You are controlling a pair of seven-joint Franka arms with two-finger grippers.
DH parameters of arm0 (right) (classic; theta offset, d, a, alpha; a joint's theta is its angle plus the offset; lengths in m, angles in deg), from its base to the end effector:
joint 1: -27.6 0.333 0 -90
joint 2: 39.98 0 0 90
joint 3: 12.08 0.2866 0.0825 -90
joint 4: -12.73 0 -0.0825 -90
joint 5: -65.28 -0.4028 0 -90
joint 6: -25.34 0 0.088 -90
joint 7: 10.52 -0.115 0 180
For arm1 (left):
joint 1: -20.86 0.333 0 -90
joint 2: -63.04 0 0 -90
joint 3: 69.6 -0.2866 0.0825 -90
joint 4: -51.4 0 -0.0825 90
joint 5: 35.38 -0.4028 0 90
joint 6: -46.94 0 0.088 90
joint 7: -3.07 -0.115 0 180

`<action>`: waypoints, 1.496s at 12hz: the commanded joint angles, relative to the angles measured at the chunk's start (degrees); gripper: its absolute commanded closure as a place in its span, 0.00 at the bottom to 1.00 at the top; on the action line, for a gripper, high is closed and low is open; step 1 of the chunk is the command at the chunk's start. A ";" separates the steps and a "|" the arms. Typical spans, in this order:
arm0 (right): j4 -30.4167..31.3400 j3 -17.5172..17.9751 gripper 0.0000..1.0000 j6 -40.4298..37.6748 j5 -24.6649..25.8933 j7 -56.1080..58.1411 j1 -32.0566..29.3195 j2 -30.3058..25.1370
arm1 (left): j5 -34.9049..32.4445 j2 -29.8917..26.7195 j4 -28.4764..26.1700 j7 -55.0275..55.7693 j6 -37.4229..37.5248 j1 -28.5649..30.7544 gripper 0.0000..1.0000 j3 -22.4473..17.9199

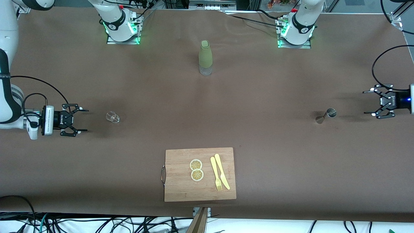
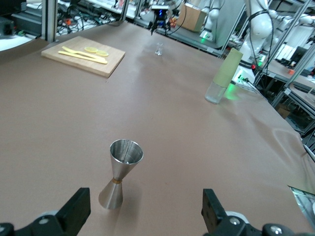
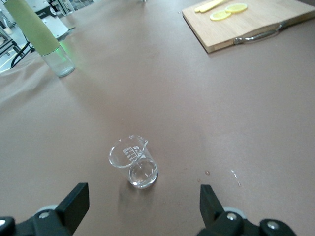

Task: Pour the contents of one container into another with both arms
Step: 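Lower the right gripper toward the beaker while the left gripper approaches the jigger, then close the right gripper on the beaker while the left gripper grips the jigger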

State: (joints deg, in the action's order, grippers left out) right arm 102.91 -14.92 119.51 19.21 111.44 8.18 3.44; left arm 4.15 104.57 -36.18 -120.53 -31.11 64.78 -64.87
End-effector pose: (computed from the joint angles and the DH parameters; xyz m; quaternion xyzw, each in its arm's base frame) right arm 0.6063 -0.1617 0.1436 -0.6837 -0.5660 -0.2293 0.3995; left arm 0.5171 0.3201 0.1910 0.6734 -0.5071 0.2917 0.4520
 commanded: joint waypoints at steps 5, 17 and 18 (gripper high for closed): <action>-1.93 1.16 0.00 -0.82 -4.21 15.94 -0.10 5.97 | 6.53 7.41 1.01 -12.18 -1.32 -4.10 0.02 -0.16; -1.14 1.69 0.00 -1.26 -4.29 18.23 3.95 8.52 | 11.10 13.84 0.31 -22.74 -7.20 -5.68 0.02 -0.34; -1.05 1.69 0.00 -1.26 -4.38 18.32 4.21 8.52 | 11.19 13.84 -0.56 -22.74 -7.38 -5.68 0.02 -0.34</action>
State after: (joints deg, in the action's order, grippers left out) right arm 102.51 -13.16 119.16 15.92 129.00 11.85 11.48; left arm 13.40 118.24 -35.70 -139.19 -37.17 59.71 -64.67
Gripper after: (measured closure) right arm 0.000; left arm 0.018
